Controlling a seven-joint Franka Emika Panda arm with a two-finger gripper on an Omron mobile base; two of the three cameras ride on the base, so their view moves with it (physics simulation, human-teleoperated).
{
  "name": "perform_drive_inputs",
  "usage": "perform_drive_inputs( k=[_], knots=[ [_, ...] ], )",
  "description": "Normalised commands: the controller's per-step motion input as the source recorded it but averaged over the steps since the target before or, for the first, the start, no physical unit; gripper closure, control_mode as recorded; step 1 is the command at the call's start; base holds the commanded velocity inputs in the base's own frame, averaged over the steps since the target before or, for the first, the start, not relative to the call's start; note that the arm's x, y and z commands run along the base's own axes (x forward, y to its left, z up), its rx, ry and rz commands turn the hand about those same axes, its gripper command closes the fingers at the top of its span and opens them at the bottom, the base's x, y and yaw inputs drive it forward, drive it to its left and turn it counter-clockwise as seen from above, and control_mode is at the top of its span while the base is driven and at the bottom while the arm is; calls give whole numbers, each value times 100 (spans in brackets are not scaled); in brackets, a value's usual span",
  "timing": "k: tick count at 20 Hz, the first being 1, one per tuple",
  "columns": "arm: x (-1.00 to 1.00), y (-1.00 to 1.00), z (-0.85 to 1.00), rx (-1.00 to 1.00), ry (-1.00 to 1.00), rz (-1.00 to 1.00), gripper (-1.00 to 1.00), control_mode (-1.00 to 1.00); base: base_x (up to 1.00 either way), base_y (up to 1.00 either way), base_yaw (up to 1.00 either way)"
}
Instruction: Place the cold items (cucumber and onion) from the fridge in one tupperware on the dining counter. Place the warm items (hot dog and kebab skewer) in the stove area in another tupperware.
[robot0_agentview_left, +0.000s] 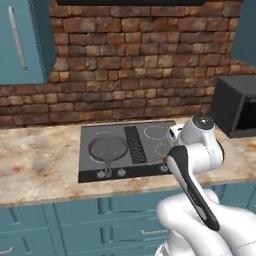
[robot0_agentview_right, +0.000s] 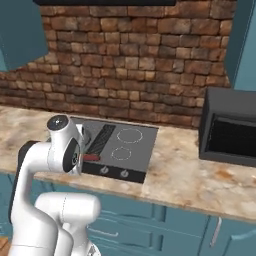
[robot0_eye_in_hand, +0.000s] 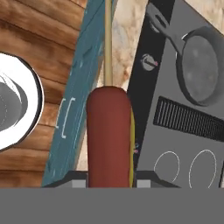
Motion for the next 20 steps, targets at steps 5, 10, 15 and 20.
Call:
perform_drive_inputs(
  k=[5,10,15,20],
  knots=[
    [0,0,0,0,0,0,100,100,-89,-38,55],
    [0,0,0,0,0,0,100,100,-59,-62,46],
    [0,0,0,0,0,0,100,100,-83,-87,40],
    [0,0,0,0,0,0,100,100,-100,-20,12]
  ],
)
